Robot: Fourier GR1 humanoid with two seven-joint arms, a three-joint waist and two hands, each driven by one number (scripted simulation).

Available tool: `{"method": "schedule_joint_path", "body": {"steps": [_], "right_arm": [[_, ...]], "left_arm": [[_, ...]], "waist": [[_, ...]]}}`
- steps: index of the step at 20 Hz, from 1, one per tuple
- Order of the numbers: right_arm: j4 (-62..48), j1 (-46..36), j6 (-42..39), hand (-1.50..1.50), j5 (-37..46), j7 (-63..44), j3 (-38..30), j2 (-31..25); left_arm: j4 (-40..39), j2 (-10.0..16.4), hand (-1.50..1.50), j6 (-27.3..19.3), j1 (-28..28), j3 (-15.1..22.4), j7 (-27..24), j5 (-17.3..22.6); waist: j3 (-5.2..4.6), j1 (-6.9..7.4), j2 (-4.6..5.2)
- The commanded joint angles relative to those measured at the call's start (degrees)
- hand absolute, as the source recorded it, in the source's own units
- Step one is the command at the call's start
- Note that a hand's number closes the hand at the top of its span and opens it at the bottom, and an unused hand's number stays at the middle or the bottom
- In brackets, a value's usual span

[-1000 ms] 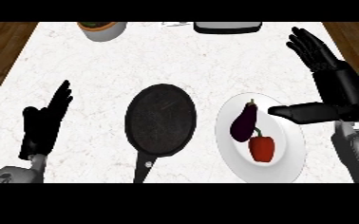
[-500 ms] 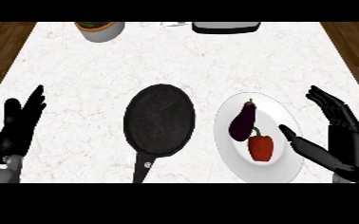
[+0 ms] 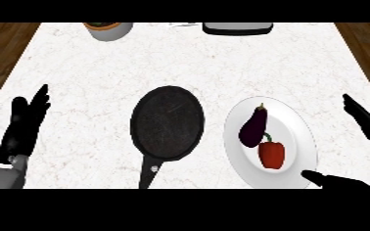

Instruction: Pick the bell pepper from the plate and place it in the pan

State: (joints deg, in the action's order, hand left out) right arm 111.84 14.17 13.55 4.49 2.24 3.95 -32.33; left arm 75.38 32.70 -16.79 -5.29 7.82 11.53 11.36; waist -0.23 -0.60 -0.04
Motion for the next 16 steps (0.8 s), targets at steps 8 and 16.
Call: {"method": "schedule_joint_path", "body": {"steps": [8,16], "right_arm": [[10.9,-8.7,-17.2,-1.50,13.5,-38.8,9.4,-17.4],[7.9,-20.7,-28.4,-1.50,18.0,-56.9,23.4,-9.1]], "left_arm": [[-2.5,-0.1,0.00,1.8,-2.1,-0.7,-1.0,-0.5],[-1.0,-1.2,0.00,2.2,-1.5,-1.0,-0.3,-1.9]], "waist": [[-0.13,2.11,0.33],[0.15,1.47,0.11]]}}
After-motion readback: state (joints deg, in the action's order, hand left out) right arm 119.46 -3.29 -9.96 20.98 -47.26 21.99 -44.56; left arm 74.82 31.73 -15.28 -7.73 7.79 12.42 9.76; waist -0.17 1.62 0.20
